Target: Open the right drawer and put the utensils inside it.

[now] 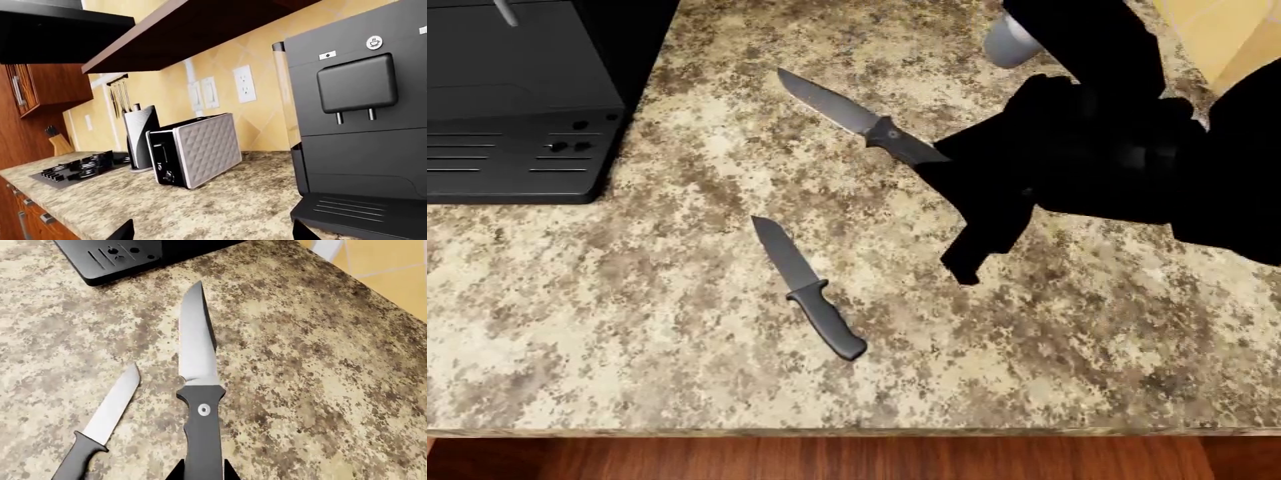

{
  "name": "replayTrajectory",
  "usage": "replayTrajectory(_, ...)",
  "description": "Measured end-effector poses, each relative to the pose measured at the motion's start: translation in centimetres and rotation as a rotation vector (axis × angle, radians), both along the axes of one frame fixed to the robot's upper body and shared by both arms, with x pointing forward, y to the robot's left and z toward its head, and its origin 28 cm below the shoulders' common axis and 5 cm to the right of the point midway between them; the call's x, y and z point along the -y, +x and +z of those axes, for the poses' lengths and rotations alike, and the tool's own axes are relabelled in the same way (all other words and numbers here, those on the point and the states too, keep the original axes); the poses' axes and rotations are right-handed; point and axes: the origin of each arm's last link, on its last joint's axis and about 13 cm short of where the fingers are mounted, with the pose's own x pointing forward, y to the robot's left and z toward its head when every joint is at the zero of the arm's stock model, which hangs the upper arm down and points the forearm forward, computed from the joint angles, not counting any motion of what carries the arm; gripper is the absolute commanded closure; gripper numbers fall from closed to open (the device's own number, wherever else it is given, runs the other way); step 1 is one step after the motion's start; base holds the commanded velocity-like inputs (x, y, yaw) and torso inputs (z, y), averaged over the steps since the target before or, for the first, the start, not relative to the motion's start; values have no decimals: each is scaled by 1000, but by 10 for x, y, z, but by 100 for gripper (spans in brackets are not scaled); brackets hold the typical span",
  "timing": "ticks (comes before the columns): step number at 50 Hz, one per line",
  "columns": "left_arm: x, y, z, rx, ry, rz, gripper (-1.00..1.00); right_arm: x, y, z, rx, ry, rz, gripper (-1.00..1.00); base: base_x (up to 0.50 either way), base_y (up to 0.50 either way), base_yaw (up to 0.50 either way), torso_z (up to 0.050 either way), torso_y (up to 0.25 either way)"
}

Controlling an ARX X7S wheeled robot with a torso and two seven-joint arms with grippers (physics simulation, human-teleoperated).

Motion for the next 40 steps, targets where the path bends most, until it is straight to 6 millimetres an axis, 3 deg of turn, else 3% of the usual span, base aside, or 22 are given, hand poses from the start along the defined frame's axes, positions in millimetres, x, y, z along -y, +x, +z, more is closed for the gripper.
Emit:
replayTrajectory(14, -3, -5, 5, 30, 14, -5, -100, -2, -42, -8, 19, -38, 65, 100, 0, 0, 0, 0, 0)
replayTrajectory(40, -4, -7, 8, 45, 12, -8, -100, -10, -83, -16, 25, -41, 236, 100, 0, 0, 0, 0, 0)
